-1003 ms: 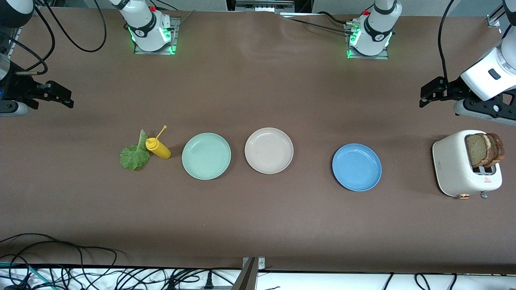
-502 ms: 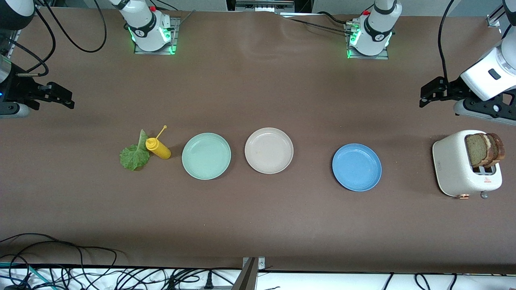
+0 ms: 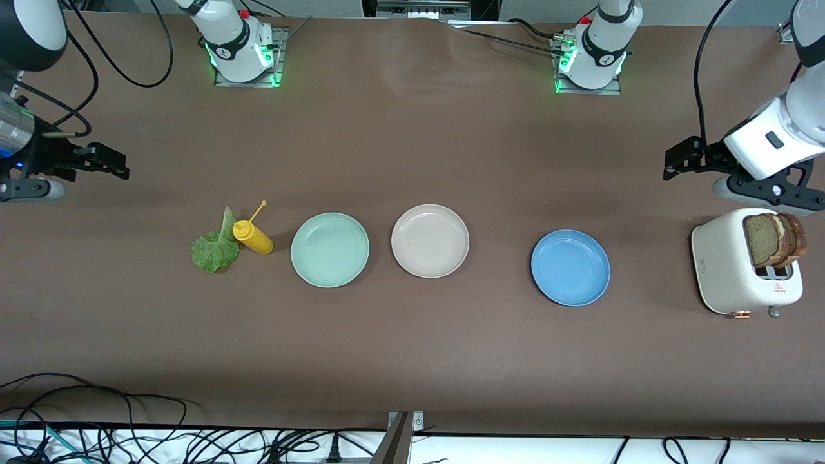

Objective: Make sandwich on beige plate with both arms
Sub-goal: 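Reach the right gripper to the lettuce while the left gripper reaches the toaster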

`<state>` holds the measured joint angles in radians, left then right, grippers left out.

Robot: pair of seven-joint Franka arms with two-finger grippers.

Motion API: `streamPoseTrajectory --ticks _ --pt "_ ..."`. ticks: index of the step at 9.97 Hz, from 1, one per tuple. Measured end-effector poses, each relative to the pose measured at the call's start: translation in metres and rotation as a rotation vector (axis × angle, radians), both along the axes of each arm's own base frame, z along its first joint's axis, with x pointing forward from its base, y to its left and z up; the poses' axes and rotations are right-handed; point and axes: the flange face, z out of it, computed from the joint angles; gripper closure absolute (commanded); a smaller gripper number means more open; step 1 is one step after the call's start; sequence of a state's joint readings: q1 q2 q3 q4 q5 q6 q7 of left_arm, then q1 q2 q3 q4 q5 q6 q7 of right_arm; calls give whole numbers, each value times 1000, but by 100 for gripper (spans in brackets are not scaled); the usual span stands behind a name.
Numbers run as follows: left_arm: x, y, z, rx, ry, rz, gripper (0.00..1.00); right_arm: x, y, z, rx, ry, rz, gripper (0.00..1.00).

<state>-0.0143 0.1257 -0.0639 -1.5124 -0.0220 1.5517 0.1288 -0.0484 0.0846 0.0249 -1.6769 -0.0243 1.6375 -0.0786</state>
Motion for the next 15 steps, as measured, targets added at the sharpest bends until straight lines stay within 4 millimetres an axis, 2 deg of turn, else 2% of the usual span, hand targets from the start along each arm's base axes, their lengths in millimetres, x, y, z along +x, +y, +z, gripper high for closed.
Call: streamPoseTrajectory --ticks 3,5,6,8,10,12,14,15 --pt "12 1 -11 -3 -22 -1 0 15 -7 -46 8 65 -15 0" --pt "18 5 -20 -3 -17 6 0 34 -10 -90 30 74 -30 0" --pt "19 15 -19 1 -21 24 0 42 -13 -115 33 80 -47 0" --pt "24 63 -27 12 -10 92 0 55 -12 -164 40 104 -153 0" --pt "34 100 -49 15 0 130 0 63 -7 -198 71 111 -206 0" --pt "48 140 -78 17 -24 126 0 68 -5 -233 101 123 -237 0" --pt "59 193 -114 63 -44 95 0 69 -2 -269 145 154 -273 0" --pt "62 211 -128 92 -42 75 0 68 -1 -284 156 174 -285 0"
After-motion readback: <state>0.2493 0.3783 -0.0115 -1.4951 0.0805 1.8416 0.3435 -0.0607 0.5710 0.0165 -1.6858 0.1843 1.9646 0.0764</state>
